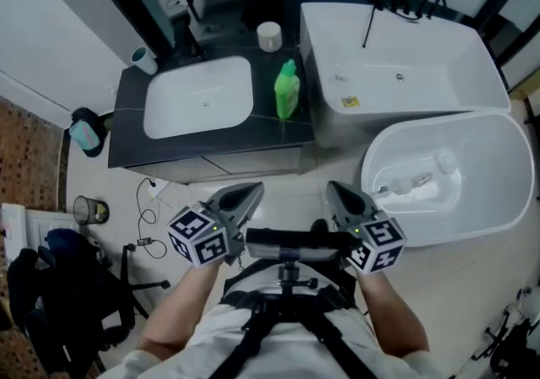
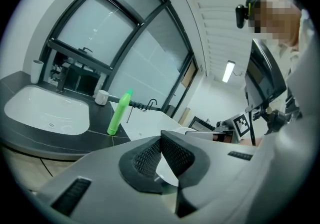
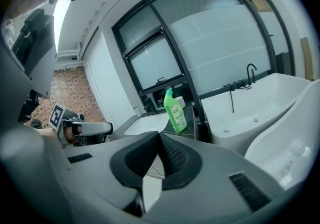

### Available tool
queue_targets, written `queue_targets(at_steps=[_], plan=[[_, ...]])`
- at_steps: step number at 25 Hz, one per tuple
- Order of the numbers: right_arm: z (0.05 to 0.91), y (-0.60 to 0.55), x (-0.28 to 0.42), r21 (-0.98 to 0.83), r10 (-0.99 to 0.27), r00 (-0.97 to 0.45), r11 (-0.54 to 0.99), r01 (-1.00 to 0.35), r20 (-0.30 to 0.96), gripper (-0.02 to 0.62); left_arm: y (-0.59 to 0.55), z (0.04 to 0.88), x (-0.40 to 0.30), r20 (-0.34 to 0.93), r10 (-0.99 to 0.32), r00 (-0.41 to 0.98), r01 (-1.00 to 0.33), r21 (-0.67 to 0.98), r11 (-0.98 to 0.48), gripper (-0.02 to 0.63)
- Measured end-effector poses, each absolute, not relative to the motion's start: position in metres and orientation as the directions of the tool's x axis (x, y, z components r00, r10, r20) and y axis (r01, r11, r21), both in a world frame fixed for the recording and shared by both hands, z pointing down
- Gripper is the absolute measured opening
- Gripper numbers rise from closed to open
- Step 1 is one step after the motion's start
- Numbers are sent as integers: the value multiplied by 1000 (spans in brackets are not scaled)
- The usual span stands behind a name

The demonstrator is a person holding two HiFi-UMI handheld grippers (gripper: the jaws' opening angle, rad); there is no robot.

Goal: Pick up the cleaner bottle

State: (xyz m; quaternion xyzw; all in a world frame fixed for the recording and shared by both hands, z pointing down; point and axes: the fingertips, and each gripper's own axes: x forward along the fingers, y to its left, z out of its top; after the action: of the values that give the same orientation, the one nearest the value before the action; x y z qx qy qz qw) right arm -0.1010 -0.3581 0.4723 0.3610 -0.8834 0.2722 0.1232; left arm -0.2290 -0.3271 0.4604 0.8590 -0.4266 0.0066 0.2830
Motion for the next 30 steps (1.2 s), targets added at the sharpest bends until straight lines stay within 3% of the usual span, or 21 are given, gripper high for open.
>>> queue_targets(at_steps=[7,13,26,30], plan=[[479,-334,-125,-365,-612,-653,542,-757,446,24,-315,465,-257,246,-696,674,-708,485,-513,2],[475,-332,-130,-351,-587,-663,565,-747,465,130,-317,463,-260,230,-711,664,-710,491,-504,2],[473,-346,-109,-330,-610,-639,550,-767,468,130,-332,467,-263,264,-766,586,-776,456,-436,2],[473,-350,-103,-329,-613,-634,545,-771,471,130,-337,472,-261,282,-768,575,-787,450,-423,97]])
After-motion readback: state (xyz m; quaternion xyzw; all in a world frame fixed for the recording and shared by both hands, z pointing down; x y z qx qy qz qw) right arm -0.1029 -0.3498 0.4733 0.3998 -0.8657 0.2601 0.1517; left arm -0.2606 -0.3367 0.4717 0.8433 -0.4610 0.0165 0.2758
